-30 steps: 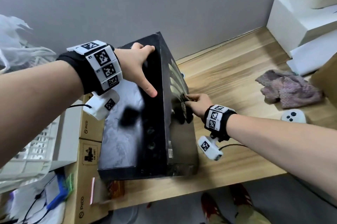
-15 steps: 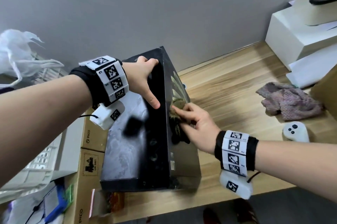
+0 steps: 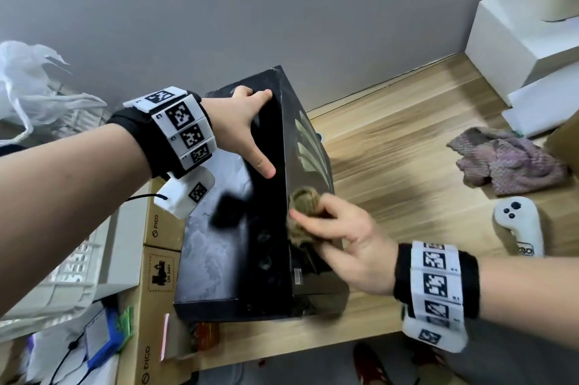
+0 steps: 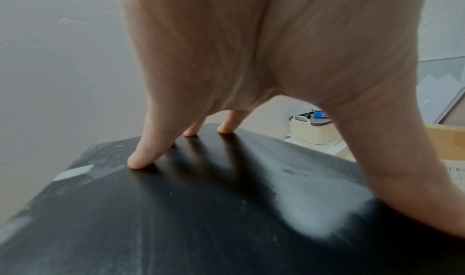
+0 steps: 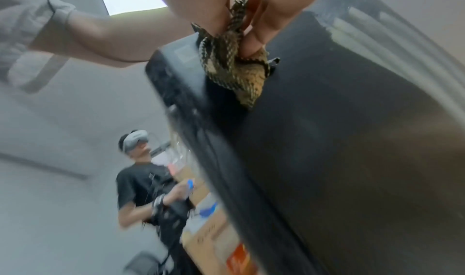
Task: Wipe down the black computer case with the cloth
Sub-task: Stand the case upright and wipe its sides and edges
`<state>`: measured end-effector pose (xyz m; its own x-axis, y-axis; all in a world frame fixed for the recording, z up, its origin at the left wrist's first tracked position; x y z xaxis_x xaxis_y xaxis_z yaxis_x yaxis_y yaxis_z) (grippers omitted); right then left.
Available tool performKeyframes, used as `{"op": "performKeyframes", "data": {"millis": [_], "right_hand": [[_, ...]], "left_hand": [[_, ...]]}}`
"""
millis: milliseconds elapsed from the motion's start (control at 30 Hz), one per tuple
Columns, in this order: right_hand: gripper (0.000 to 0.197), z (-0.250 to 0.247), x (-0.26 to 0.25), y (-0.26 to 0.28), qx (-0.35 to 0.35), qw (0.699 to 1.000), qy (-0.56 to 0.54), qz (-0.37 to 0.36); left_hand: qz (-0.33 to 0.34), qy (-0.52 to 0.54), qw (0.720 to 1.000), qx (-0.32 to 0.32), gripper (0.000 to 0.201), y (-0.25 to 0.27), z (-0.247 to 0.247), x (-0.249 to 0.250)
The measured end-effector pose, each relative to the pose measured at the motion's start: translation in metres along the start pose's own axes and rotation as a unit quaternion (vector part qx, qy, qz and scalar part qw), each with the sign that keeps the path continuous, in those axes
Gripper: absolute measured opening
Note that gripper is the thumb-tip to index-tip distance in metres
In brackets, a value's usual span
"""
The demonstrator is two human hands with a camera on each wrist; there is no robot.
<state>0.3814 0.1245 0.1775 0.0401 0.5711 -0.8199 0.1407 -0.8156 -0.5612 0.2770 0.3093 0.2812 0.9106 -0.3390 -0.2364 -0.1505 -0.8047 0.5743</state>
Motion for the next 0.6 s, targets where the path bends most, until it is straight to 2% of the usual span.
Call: {"op": "performKeyframes", "data": {"millis": [133,300,400,467,533,600], "right_hand": [[0.036,-0.008,0.013,-0.041,0.065,0.998,0.015,0.019],[0.04,-0.001,-0.006,-0.01,-0.014,1.0,-0.011,0.01],[0.037,0.002,-0.01,0.0,-0.003,0.998,-0.053,0.031],[0.039,0.0,-0.002,-0.013,0.018,0.999,-0.039,0.03],[0.041,-0.006,0.022,-0.033,0.065,0.994,-0.036,0.084],[0.043,-0.009,0.056,-0.049,0.119,0.977,-0.052,0.169]], "left_hand": [[0.006,-0.003,1.0,0.007,0.166,0.0,-0.001,-0.002],[0.002,-0.006,1.0,0.011,0.167,0.0,0.0,-0.002],[-0.001,-0.003,1.0,0.008,0.167,0.001,-0.001,-0.002],[0.001,-0.003,1.0,0.012,0.162,0.002,-0.002,-0.001],[0.001,0.0,1.0,0.019,0.155,0.003,-0.002,0.0],[-0.002,0.001,1.0,0.02,0.152,0.003,-0.003,0.0]]}}
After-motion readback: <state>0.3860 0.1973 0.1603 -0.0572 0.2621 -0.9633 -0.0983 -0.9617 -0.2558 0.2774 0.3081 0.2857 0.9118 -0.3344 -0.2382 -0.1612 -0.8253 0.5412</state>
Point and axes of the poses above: each hand's wrist, its own y-axis away from the middle knuckle, its own z-axis out of the palm, x = y × z, the point moved 5 cm from there along -y, towards the middle knuckle, and after that the axes turned 6 degrees about -z, right-handed, at the moved point
